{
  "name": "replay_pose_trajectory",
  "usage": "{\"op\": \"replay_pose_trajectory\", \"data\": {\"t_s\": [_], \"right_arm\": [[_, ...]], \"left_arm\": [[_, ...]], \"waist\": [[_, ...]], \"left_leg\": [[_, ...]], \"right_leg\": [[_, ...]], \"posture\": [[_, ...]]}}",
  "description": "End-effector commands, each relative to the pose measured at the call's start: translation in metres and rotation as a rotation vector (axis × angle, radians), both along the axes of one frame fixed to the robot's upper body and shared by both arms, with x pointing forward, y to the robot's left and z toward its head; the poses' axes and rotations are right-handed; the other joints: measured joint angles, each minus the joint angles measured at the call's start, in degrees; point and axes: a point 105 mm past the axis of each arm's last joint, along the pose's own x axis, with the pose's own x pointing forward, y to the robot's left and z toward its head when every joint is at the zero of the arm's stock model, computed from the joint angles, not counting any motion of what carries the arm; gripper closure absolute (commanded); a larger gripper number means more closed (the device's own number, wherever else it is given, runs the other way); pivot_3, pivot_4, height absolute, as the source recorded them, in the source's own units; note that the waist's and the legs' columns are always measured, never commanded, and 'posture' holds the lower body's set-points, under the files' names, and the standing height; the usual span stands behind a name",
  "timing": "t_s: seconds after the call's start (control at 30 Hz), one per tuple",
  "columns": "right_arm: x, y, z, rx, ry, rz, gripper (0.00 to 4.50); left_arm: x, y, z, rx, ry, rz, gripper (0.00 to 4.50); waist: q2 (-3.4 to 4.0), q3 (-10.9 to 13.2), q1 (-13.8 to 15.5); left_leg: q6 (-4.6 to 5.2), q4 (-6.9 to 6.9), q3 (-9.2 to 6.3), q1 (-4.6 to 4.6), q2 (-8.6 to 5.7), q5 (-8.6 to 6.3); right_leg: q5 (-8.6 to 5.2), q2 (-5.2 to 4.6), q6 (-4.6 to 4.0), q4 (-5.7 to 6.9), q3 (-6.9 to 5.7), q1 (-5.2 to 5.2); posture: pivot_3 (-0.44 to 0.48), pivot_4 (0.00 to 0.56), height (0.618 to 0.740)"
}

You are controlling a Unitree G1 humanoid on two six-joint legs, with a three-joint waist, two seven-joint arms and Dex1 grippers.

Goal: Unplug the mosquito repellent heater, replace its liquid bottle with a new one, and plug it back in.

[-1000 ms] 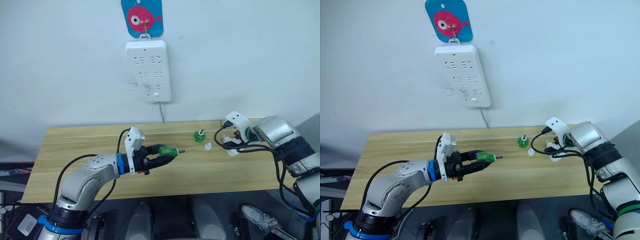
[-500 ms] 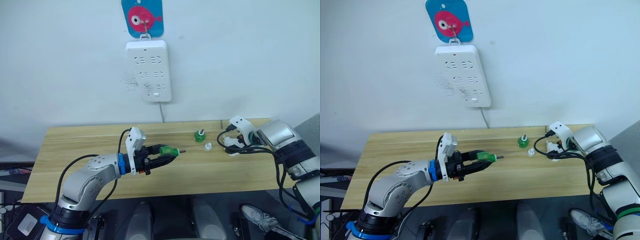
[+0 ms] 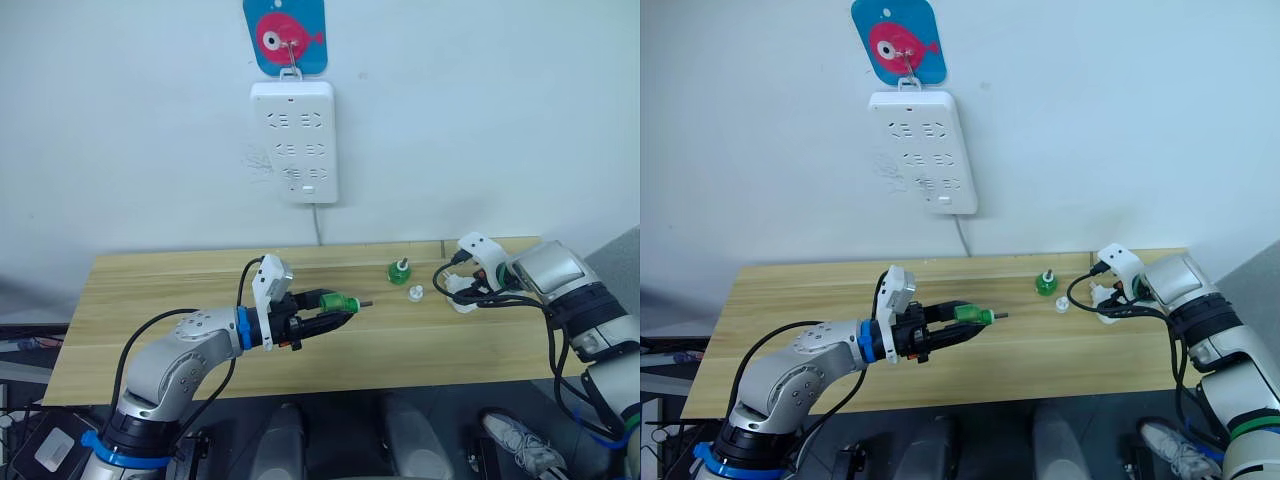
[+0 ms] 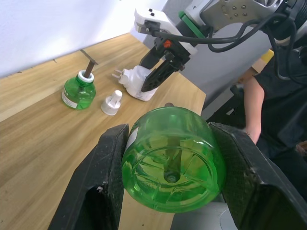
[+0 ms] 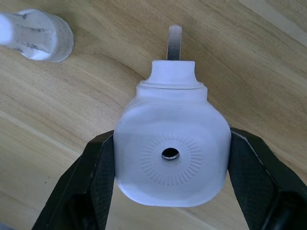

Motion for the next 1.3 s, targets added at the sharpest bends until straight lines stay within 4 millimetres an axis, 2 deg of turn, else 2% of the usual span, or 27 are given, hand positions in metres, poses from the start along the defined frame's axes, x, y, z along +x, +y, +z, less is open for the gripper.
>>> {"op": "replay_pose_trajectory", "data": {"t_s": [0.03, 0.2, 0.27, 0.33, 0.47, 0.63, 0.7, 0.73, 0.97, 1.13, 1.3], "right_arm": [[0.002, -0.004, 0.014, 0.015, -0.046, -0.011, 1.55], [-0.002, -0.020, 0.053, 0.084, -0.153, -0.072, 1.55], [-0.015, -0.022, 0.069, 0.183, -0.167, -0.081, 1.55], [-0.030, -0.014, 0.086, 0.338, -0.171, -0.064, 1.55], [-0.049, -0.004, 0.113, 0.530, -0.228, -0.031, 1.55], [-0.066, 0.024, 0.159, 0.806, -0.333, 0.074, 1.55], [-0.080, 0.035, 0.184, 0.969, -0.409, 0.169, 1.55], [-0.085, 0.038, 0.190, 1.004, -0.441, 0.202, 1.55], [-0.105, 0.058, 0.192, 1.121, -0.383, 0.324, 1.55], [-0.113, 0.077, 0.196, 1.197, -0.346, 0.398, 1.55], [-0.114, 0.085, 0.197, 1.243, -0.327, 0.390, 1.55]], "left_arm": [[-0.001, -0.005, 0.011, -0.015, -0.052, -0.027, 2.20], [0.007, -0.001, 0.016, -0.017, -0.057, -0.033, 2.20], [0.013, 0.000, 0.023, -0.041, -0.052, -0.036, 2.20], [0.018, 0.000, 0.033, -0.082, -0.034, -0.045, 2.20], [0.023, 0.000, 0.053, -0.140, -0.005, -0.096, 2.20], [0.025, 0.005, 0.080, -0.191, 0.041, -0.182, 2.20], [0.029, 0.005, 0.094, -0.202, 0.054, -0.222, 2.20], [0.031, 0.004, 0.099, -0.207, 0.059, -0.232, 2.20], [0.039, -0.002, 0.126, -0.264, 0.081, -0.292, 2.20], [0.030, -0.004, 0.140, -0.293, 0.111, -0.364, 2.20], [0.024, -0.002, 0.147, -0.323, 0.138, -0.390, 2.20]], "waist": [[0.00, 0.00, 0.01], [0.04, 0.02, 0.03], [0.04, 0.01, 0.22], [0.03, 0.01, 0.12], [0.03, 0.00, -0.25], [0.04, 0.00, -1.76], [0.04, 0.00, -2.40], [0.04, 0.00, -2.59], [0.05, 0.00, -3.40], [0.05, 0.00, -4.40], [0.05, 0.00, -4.53]], "left_leg": [[0.00, 0.00, 0.00, 0.00, 0.00, 0.00], [0.00, 0.01, 0.00, -0.05, -0.02, 0.00], [0.00, 0.01, 0.00, -0.06, -0.04, 0.00], [0.00, 0.01, -0.07, -0.11, -0.02, 0.00], [0.00, 0.05, -0.06, -0.14, -0.01, 0.00], [0.00, 0.06, -0.03, -0.12, -0.01, 0.00], [-0.01, 0.05, -0.04, -0.12, 0.00, 0.01], [-0.01, 0.04, -0.09, -0.14, 0.01, 0.01], [-0.02, 0.05, -0.03, -0.17, -0.05, 0.01], [-0.01, 0.05, -0.06, -0.16, 0.01, 0.01], [-0.02, 0.05, -0.05, -0.16, 0.01, 0.01]], "right_leg": [[0.00, 0.00, 0.00, 0.00, 0.00, 0.00], [0.00, -0.01, 0.00, 0.00, 0.00, -0.04], [0.01, -0.02, 0.01, -0.01, -0.01, -0.04], [0.01, -0.01, 0.01, -0.04, -0.11, -0.03], [0.01, 0.00, 0.02, -0.02, -0.11, -0.03], [0.02, 0.01, 0.04, 0.00, -0.09, -0.02], [0.02, 0.03, 0.04, 0.01, -0.10, -0.03], [0.02, 0.05, 0.04, 0.01, -0.14, -0.03], [0.02, -0.04, 0.05, -0.04, -0.11, -0.03], [0.02, 0.02, 0.04, 0.01, -0.12, -0.04], [0.02, 0.01, 0.04, 0.00, -0.12, -0.04]], "posture": [[-0.114, 0.259, 0.734], [-0.144, 0.249, 0.734], [-0.163, 0.242, 0.734], [-0.184, 0.238, 0.734], [-0.213, 0.232, 0.734], [-0.242, 0.231, 0.734], [-0.253, 0.232, 0.734], [-0.254, 0.232, 0.734], [-0.264, 0.241, 0.734], [-0.257, 0.246, 0.734], [-0.249, 0.245, 0.734]]}}
